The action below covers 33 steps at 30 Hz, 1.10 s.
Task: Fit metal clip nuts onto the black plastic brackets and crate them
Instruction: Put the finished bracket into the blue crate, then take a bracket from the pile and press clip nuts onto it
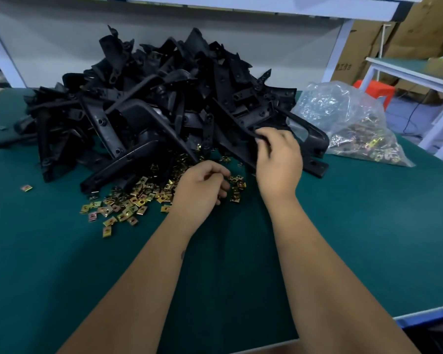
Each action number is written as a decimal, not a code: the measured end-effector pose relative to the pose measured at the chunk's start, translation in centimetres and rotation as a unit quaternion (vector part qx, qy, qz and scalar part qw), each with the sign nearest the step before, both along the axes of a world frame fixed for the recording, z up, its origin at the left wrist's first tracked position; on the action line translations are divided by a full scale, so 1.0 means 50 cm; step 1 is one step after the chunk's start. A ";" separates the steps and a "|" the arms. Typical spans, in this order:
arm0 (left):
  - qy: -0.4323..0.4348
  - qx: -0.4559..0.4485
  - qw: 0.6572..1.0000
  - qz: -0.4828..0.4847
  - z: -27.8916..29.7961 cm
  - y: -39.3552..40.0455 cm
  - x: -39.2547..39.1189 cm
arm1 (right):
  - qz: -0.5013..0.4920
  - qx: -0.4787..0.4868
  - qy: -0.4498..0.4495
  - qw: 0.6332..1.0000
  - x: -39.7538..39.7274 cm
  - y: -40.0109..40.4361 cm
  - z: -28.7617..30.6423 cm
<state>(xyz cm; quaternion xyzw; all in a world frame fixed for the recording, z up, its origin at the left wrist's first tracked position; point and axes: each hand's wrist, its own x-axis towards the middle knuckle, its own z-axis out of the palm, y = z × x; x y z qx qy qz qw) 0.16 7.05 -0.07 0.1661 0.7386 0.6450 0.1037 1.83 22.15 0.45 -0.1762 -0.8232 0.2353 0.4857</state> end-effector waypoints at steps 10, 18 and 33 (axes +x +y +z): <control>-0.052 0.214 0.972 -0.080 0.037 -0.031 -0.002 | 0.071 0.048 0.146 0.986 0.025 -0.052 0.039; -0.136 0.374 0.915 -0.057 0.050 -0.070 -0.023 | 0.135 0.369 0.120 0.912 0.008 -0.164 0.007; -0.172 0.494 0.852 -0.029 0.018 -0.104 -0.056 | 0.166 0.018 -0.190 0.968 0.007 -0.084 -0.003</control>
